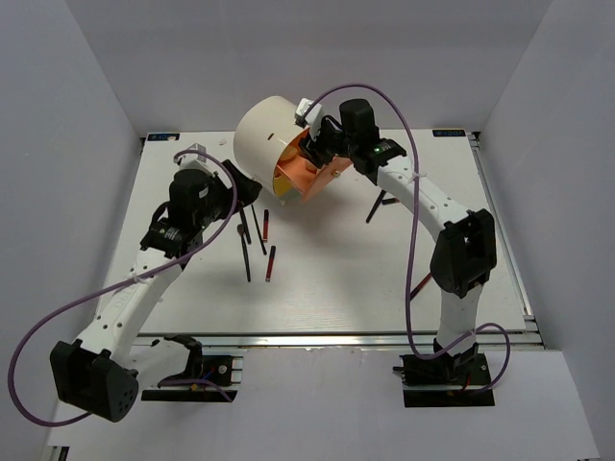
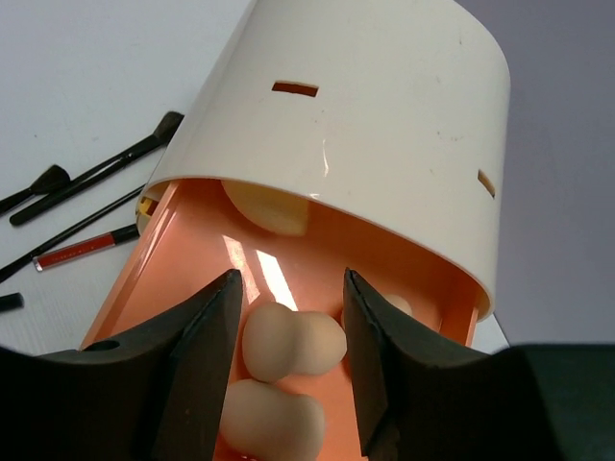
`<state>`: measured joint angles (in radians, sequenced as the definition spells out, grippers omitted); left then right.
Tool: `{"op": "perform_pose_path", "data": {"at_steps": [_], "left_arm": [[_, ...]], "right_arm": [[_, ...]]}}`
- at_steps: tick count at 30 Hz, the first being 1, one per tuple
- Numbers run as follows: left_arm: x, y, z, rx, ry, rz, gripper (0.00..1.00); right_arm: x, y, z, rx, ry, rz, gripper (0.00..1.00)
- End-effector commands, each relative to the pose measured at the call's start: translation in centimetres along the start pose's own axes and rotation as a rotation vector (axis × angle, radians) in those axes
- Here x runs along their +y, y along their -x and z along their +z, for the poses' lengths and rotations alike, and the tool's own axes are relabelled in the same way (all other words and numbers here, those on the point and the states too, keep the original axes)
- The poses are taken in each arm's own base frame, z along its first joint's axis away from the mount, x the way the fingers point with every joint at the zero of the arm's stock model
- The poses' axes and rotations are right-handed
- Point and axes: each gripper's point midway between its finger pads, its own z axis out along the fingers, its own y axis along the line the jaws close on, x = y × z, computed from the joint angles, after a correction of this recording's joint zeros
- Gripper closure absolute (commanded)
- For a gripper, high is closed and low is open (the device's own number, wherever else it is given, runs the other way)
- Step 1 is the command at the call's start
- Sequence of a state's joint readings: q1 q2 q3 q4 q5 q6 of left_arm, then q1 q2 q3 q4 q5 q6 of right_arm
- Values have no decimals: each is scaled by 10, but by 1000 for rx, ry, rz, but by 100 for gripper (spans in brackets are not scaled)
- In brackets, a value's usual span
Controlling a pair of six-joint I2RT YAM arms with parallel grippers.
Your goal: Organize the makeup
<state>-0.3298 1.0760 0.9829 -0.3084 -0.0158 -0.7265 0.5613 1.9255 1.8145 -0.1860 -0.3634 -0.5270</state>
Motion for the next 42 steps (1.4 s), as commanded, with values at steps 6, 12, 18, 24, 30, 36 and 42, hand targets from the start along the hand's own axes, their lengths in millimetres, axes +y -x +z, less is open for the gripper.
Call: {"op": "perform_pose_path", "data": {"at_steps": [6, 12, 18, 24, 30, 36, 42], "left_arm": [[-18, 50, 21, -54, 44, 149, 6], [-32, 93, 46, -95, 28, 163, 88], [-52, 133, 67, -123, -23, 153, 84], [-43, 159, 96, -139, -28, 70, 53], [-25, 175, 129, -130, -25, -13, 44], [-24, 178, 164, -106, -48, -14, 37], [-18, 163, 188, -39, -67, -3, 35]], "right_arm": [[-16, 67, -52, -178, 27, 51, 100], [-3, 70, -102, -269, 36, 119, 100], [9, 25, -141, -185, 0, 61, 100], [53, -48, -161, -29, 106, -267, 100], [60, -94, -153, 98, 194, -402, 100], [33, -106, -122, 146, 205, -471, 100], [13, -107, -91, 155, 221, -532, 100]]}}
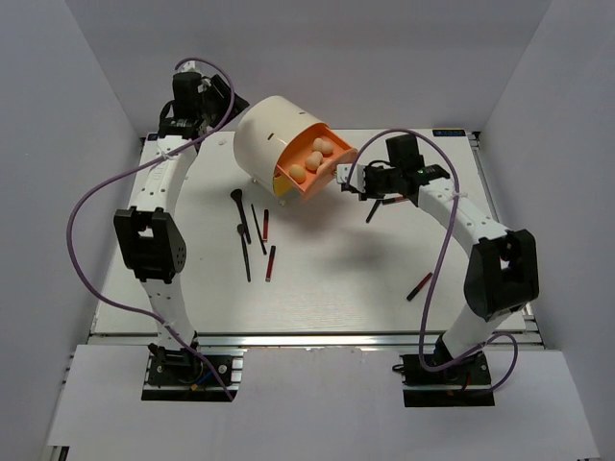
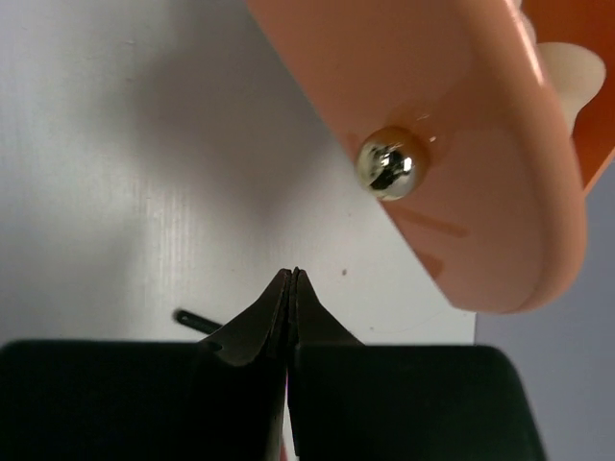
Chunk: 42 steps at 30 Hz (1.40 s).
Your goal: Organize the makeup
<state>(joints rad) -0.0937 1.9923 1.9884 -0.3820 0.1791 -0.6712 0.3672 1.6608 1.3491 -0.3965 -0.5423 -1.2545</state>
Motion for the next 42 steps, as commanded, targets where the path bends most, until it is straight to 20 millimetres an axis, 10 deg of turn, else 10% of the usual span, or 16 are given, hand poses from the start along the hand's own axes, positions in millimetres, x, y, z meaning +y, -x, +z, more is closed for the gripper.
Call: {"op": "perform_pose_path", "data": {"at_steps": [1, 33, 42], "left_arm": [[-19, 7, -2, 8, -70, 18, 35], [0, -48, 24, 188, -90, 2, 34], [1, -47, 25, 183, -80, -9, 33]], "right_arm": [[-28, 14, 0, -7, -37, -112, 100], [-142, 58, 97, -118, -301, 22, 100], [-138, 61, 96, -133, -300, 138, 100]]}}
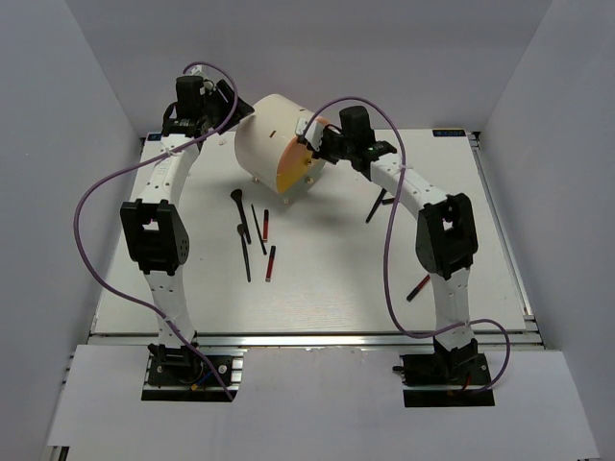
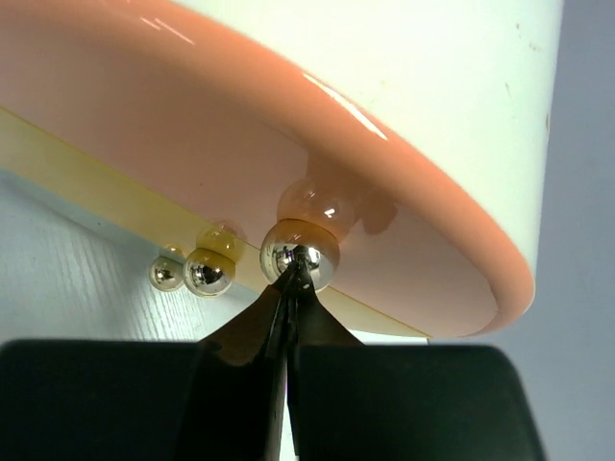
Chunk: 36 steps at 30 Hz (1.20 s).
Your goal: Organize the makeup
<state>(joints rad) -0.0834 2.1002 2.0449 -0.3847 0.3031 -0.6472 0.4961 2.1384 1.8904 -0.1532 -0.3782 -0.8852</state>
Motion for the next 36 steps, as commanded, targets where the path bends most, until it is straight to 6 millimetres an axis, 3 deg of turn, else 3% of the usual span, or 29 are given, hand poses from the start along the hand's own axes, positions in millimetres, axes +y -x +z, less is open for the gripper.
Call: {"op": "perform_pose_path", "data": {"at_steps": [1, 3, 4, 6, 8, 12, 15, 26, 36], "left_arm": [[-9, -19, 0, 69, -21, -19, 33], [-10, -13, -2, 53, -20, -21, 33], [-10, -10, -2, 42, -21, -27, 32], [-11, -4, -5, 26, -22, -33, 32], [-9, 2, -6, 11, -23, -44, 32], [-8, 11, -9, -8, -26, -59, 31], [-8, 15, -10, -15, -28, -61, 31], [-8, 11, -14, -6, -33, -66, 31], [-3, 1, -21, 8, -23, -71, 31]], "right_arm": [[-19, 34, -13, -75, -70, -3, 100], [-18, 37, -27, -76, -86, 16, 100], [-7, 24, -29, -62, -67, 45, 100], [-1, 25, -40, -70, -65, 112, 98], [10, 15, -43, -58, -46, 182, 89], [18, 8, -46, -61, -22, 401, 54], [25, 6, -45, -91, -6, 533, 42], [38, 6, -14, -151, 53, 958, 35], [29, -7, 4, -138, -30, 1071, 38]]}}
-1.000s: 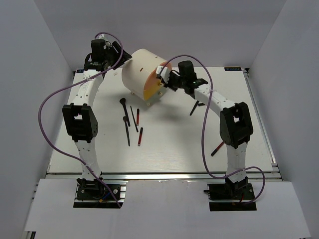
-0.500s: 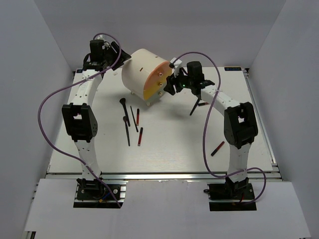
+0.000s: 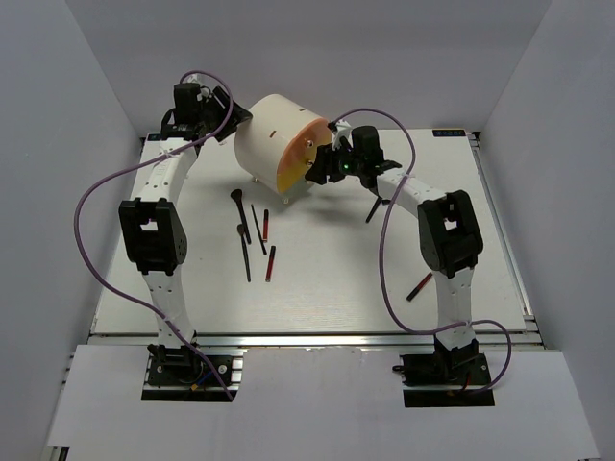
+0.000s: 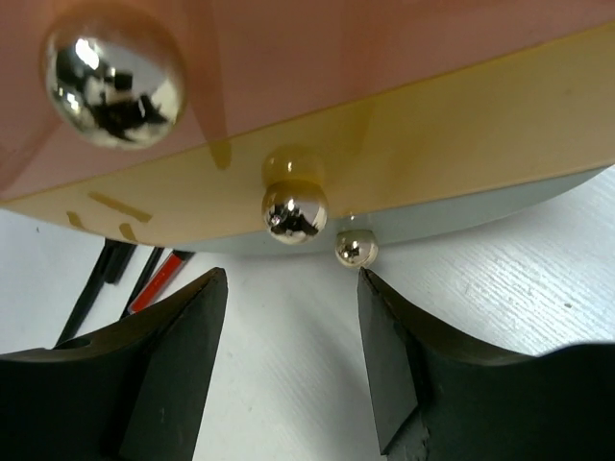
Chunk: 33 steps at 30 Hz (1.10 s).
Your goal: Organize the makeup
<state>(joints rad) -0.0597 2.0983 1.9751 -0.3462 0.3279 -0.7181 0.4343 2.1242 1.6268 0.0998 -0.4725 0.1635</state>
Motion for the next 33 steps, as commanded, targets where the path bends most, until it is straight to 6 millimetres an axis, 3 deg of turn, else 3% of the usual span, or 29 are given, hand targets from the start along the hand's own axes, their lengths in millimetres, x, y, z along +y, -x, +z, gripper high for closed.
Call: {"op": "perform_pose_path", "data": {"at_steps": [1, 13, 21, 27, 33], "left_arm": [[-23, 8, -25, -13, -36, 19, 31], [-17, 3, -23, 3, -18, 12, 31], [-15, 2, -23, 9, -9, 19, 30], [-15, 5, -22, 3, -6, 26, 31], [-12, 12, -21, -10, -2, 25, 31]], "right_arm": [[7, 47, 3, -128, -1, -3, 38], [1, 58, 20, -182, -13, 1, 47], [3, 49, 20, -166, 4, -15, 75], [-1, 46, 2, -163, -1, -15, 84], [-12, 41, -32, -164, -20, -29, 85]]}}
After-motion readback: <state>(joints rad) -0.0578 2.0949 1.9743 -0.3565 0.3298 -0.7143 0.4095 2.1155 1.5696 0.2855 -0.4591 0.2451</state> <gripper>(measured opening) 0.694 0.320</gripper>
